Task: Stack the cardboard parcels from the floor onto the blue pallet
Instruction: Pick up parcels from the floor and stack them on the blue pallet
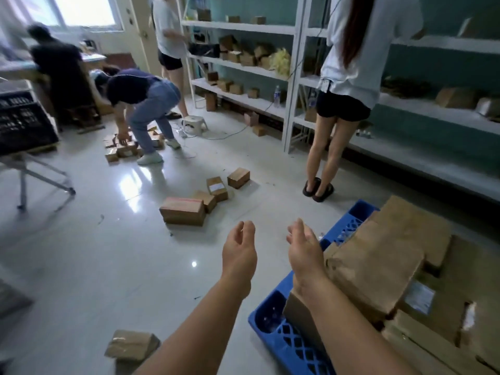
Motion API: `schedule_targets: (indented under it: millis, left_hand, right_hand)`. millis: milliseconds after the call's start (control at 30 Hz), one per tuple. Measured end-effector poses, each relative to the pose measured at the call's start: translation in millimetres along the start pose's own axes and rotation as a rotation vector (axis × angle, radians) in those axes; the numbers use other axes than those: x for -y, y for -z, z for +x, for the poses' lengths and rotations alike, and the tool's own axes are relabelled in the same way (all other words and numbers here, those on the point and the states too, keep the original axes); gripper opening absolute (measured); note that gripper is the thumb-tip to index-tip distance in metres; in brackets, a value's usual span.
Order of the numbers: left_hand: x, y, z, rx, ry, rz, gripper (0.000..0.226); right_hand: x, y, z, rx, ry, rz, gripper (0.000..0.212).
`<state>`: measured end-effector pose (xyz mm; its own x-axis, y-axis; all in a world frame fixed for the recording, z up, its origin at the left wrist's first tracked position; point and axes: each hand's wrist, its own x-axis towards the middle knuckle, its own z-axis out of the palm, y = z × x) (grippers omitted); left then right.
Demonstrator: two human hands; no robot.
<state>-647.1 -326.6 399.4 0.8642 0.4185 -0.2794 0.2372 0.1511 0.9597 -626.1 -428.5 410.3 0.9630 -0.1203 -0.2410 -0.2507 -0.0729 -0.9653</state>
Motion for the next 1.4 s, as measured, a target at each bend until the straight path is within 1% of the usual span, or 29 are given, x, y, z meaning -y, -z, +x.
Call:
schedule_targets:
  millis: [167, 333, 400, 567, 667, 900, 1100, 1233, 1400]
  left_hand:
    - [-15, 16, 54, -0.121, -0.014, -0.010, 0.053]
    - [-28, 20, 102, -0.213, 0.005, -0.061, 0.052]
    - [-32, 24, 116, -0.243, 0.011, -0.067, 0.052]
    - [-35, 54, 160, -0.358, 0.070, -0.094, 0.057]
    - [-38, 78, 195, -0.404, 0.084, -0.124, 0.055]
    - [-59, 149, 305, -0.406, 0.065, -0.167, 0.044]
    - [-84, 207, 394, -0.425, 0.136, -0.124, 0.053]
    - [-91, 225, 449, -0.413, 0.168, -0.113, 0.050]
    - [-88, 236, 531, -0.415, 0.222, -0.078, 0.053]
  right_hand:
    - [13, -44, 49, 0.139, -0.012, 0.017, 0.053]
    - [27, -73, 103, 0.241, -0.033, 0.008, 0.054]
    - [31, -83, 118, 0.254, -0.036, 0.006, 0.054]
    - [34, -136, 151, 0.339, -0.093, -0.015, 0.055]
    - [37, -178, 169, 0.381, -0.126, -0.012, 0.055]
    - [53, -295, 230, 0.369, -0.116, -0.009, 0.052]
    - [71, -382, 278, 0.342, -0.159, 0.023, 0.050]
    - [77, -422, 318, 0.318, -0.170, 0.018, 0.049]
    - [68, -474, 392, 0.277, -0.217, -0.005, 0.050]
